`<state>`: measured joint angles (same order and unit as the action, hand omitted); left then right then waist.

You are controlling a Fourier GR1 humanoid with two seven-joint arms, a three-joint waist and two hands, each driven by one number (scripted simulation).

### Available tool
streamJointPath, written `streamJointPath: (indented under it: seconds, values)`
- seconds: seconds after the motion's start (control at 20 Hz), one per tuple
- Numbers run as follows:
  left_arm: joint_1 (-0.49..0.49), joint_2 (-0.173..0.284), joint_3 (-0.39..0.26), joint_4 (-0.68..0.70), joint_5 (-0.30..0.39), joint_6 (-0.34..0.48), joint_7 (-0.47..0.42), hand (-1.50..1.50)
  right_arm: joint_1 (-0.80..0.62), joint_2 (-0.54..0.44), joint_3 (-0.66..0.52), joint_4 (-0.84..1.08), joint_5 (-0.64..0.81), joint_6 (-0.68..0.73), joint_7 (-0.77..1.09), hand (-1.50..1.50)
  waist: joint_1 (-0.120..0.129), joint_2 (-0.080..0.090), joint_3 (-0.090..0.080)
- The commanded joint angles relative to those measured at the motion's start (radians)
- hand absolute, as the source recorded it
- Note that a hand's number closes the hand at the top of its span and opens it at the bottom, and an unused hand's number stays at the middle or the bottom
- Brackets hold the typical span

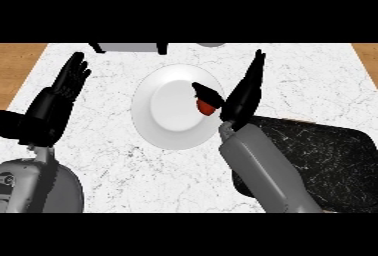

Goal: Pick the bell pepper from the tray and place it in the plate

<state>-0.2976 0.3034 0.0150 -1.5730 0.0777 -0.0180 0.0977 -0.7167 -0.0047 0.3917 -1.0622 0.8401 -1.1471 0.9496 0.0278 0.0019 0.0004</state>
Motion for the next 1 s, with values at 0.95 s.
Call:
streamJointPath:
  seconds: [0.95]
  values:
    - [0.022, 0.009, 0.079, -0.078, -0.001, -0.053, 0.074, 0.0, 0.831, -0.154, 0.156, -0.763, 0.176, 0.063, -0.119, -1.5, -0.032, -0.003, 0.0]
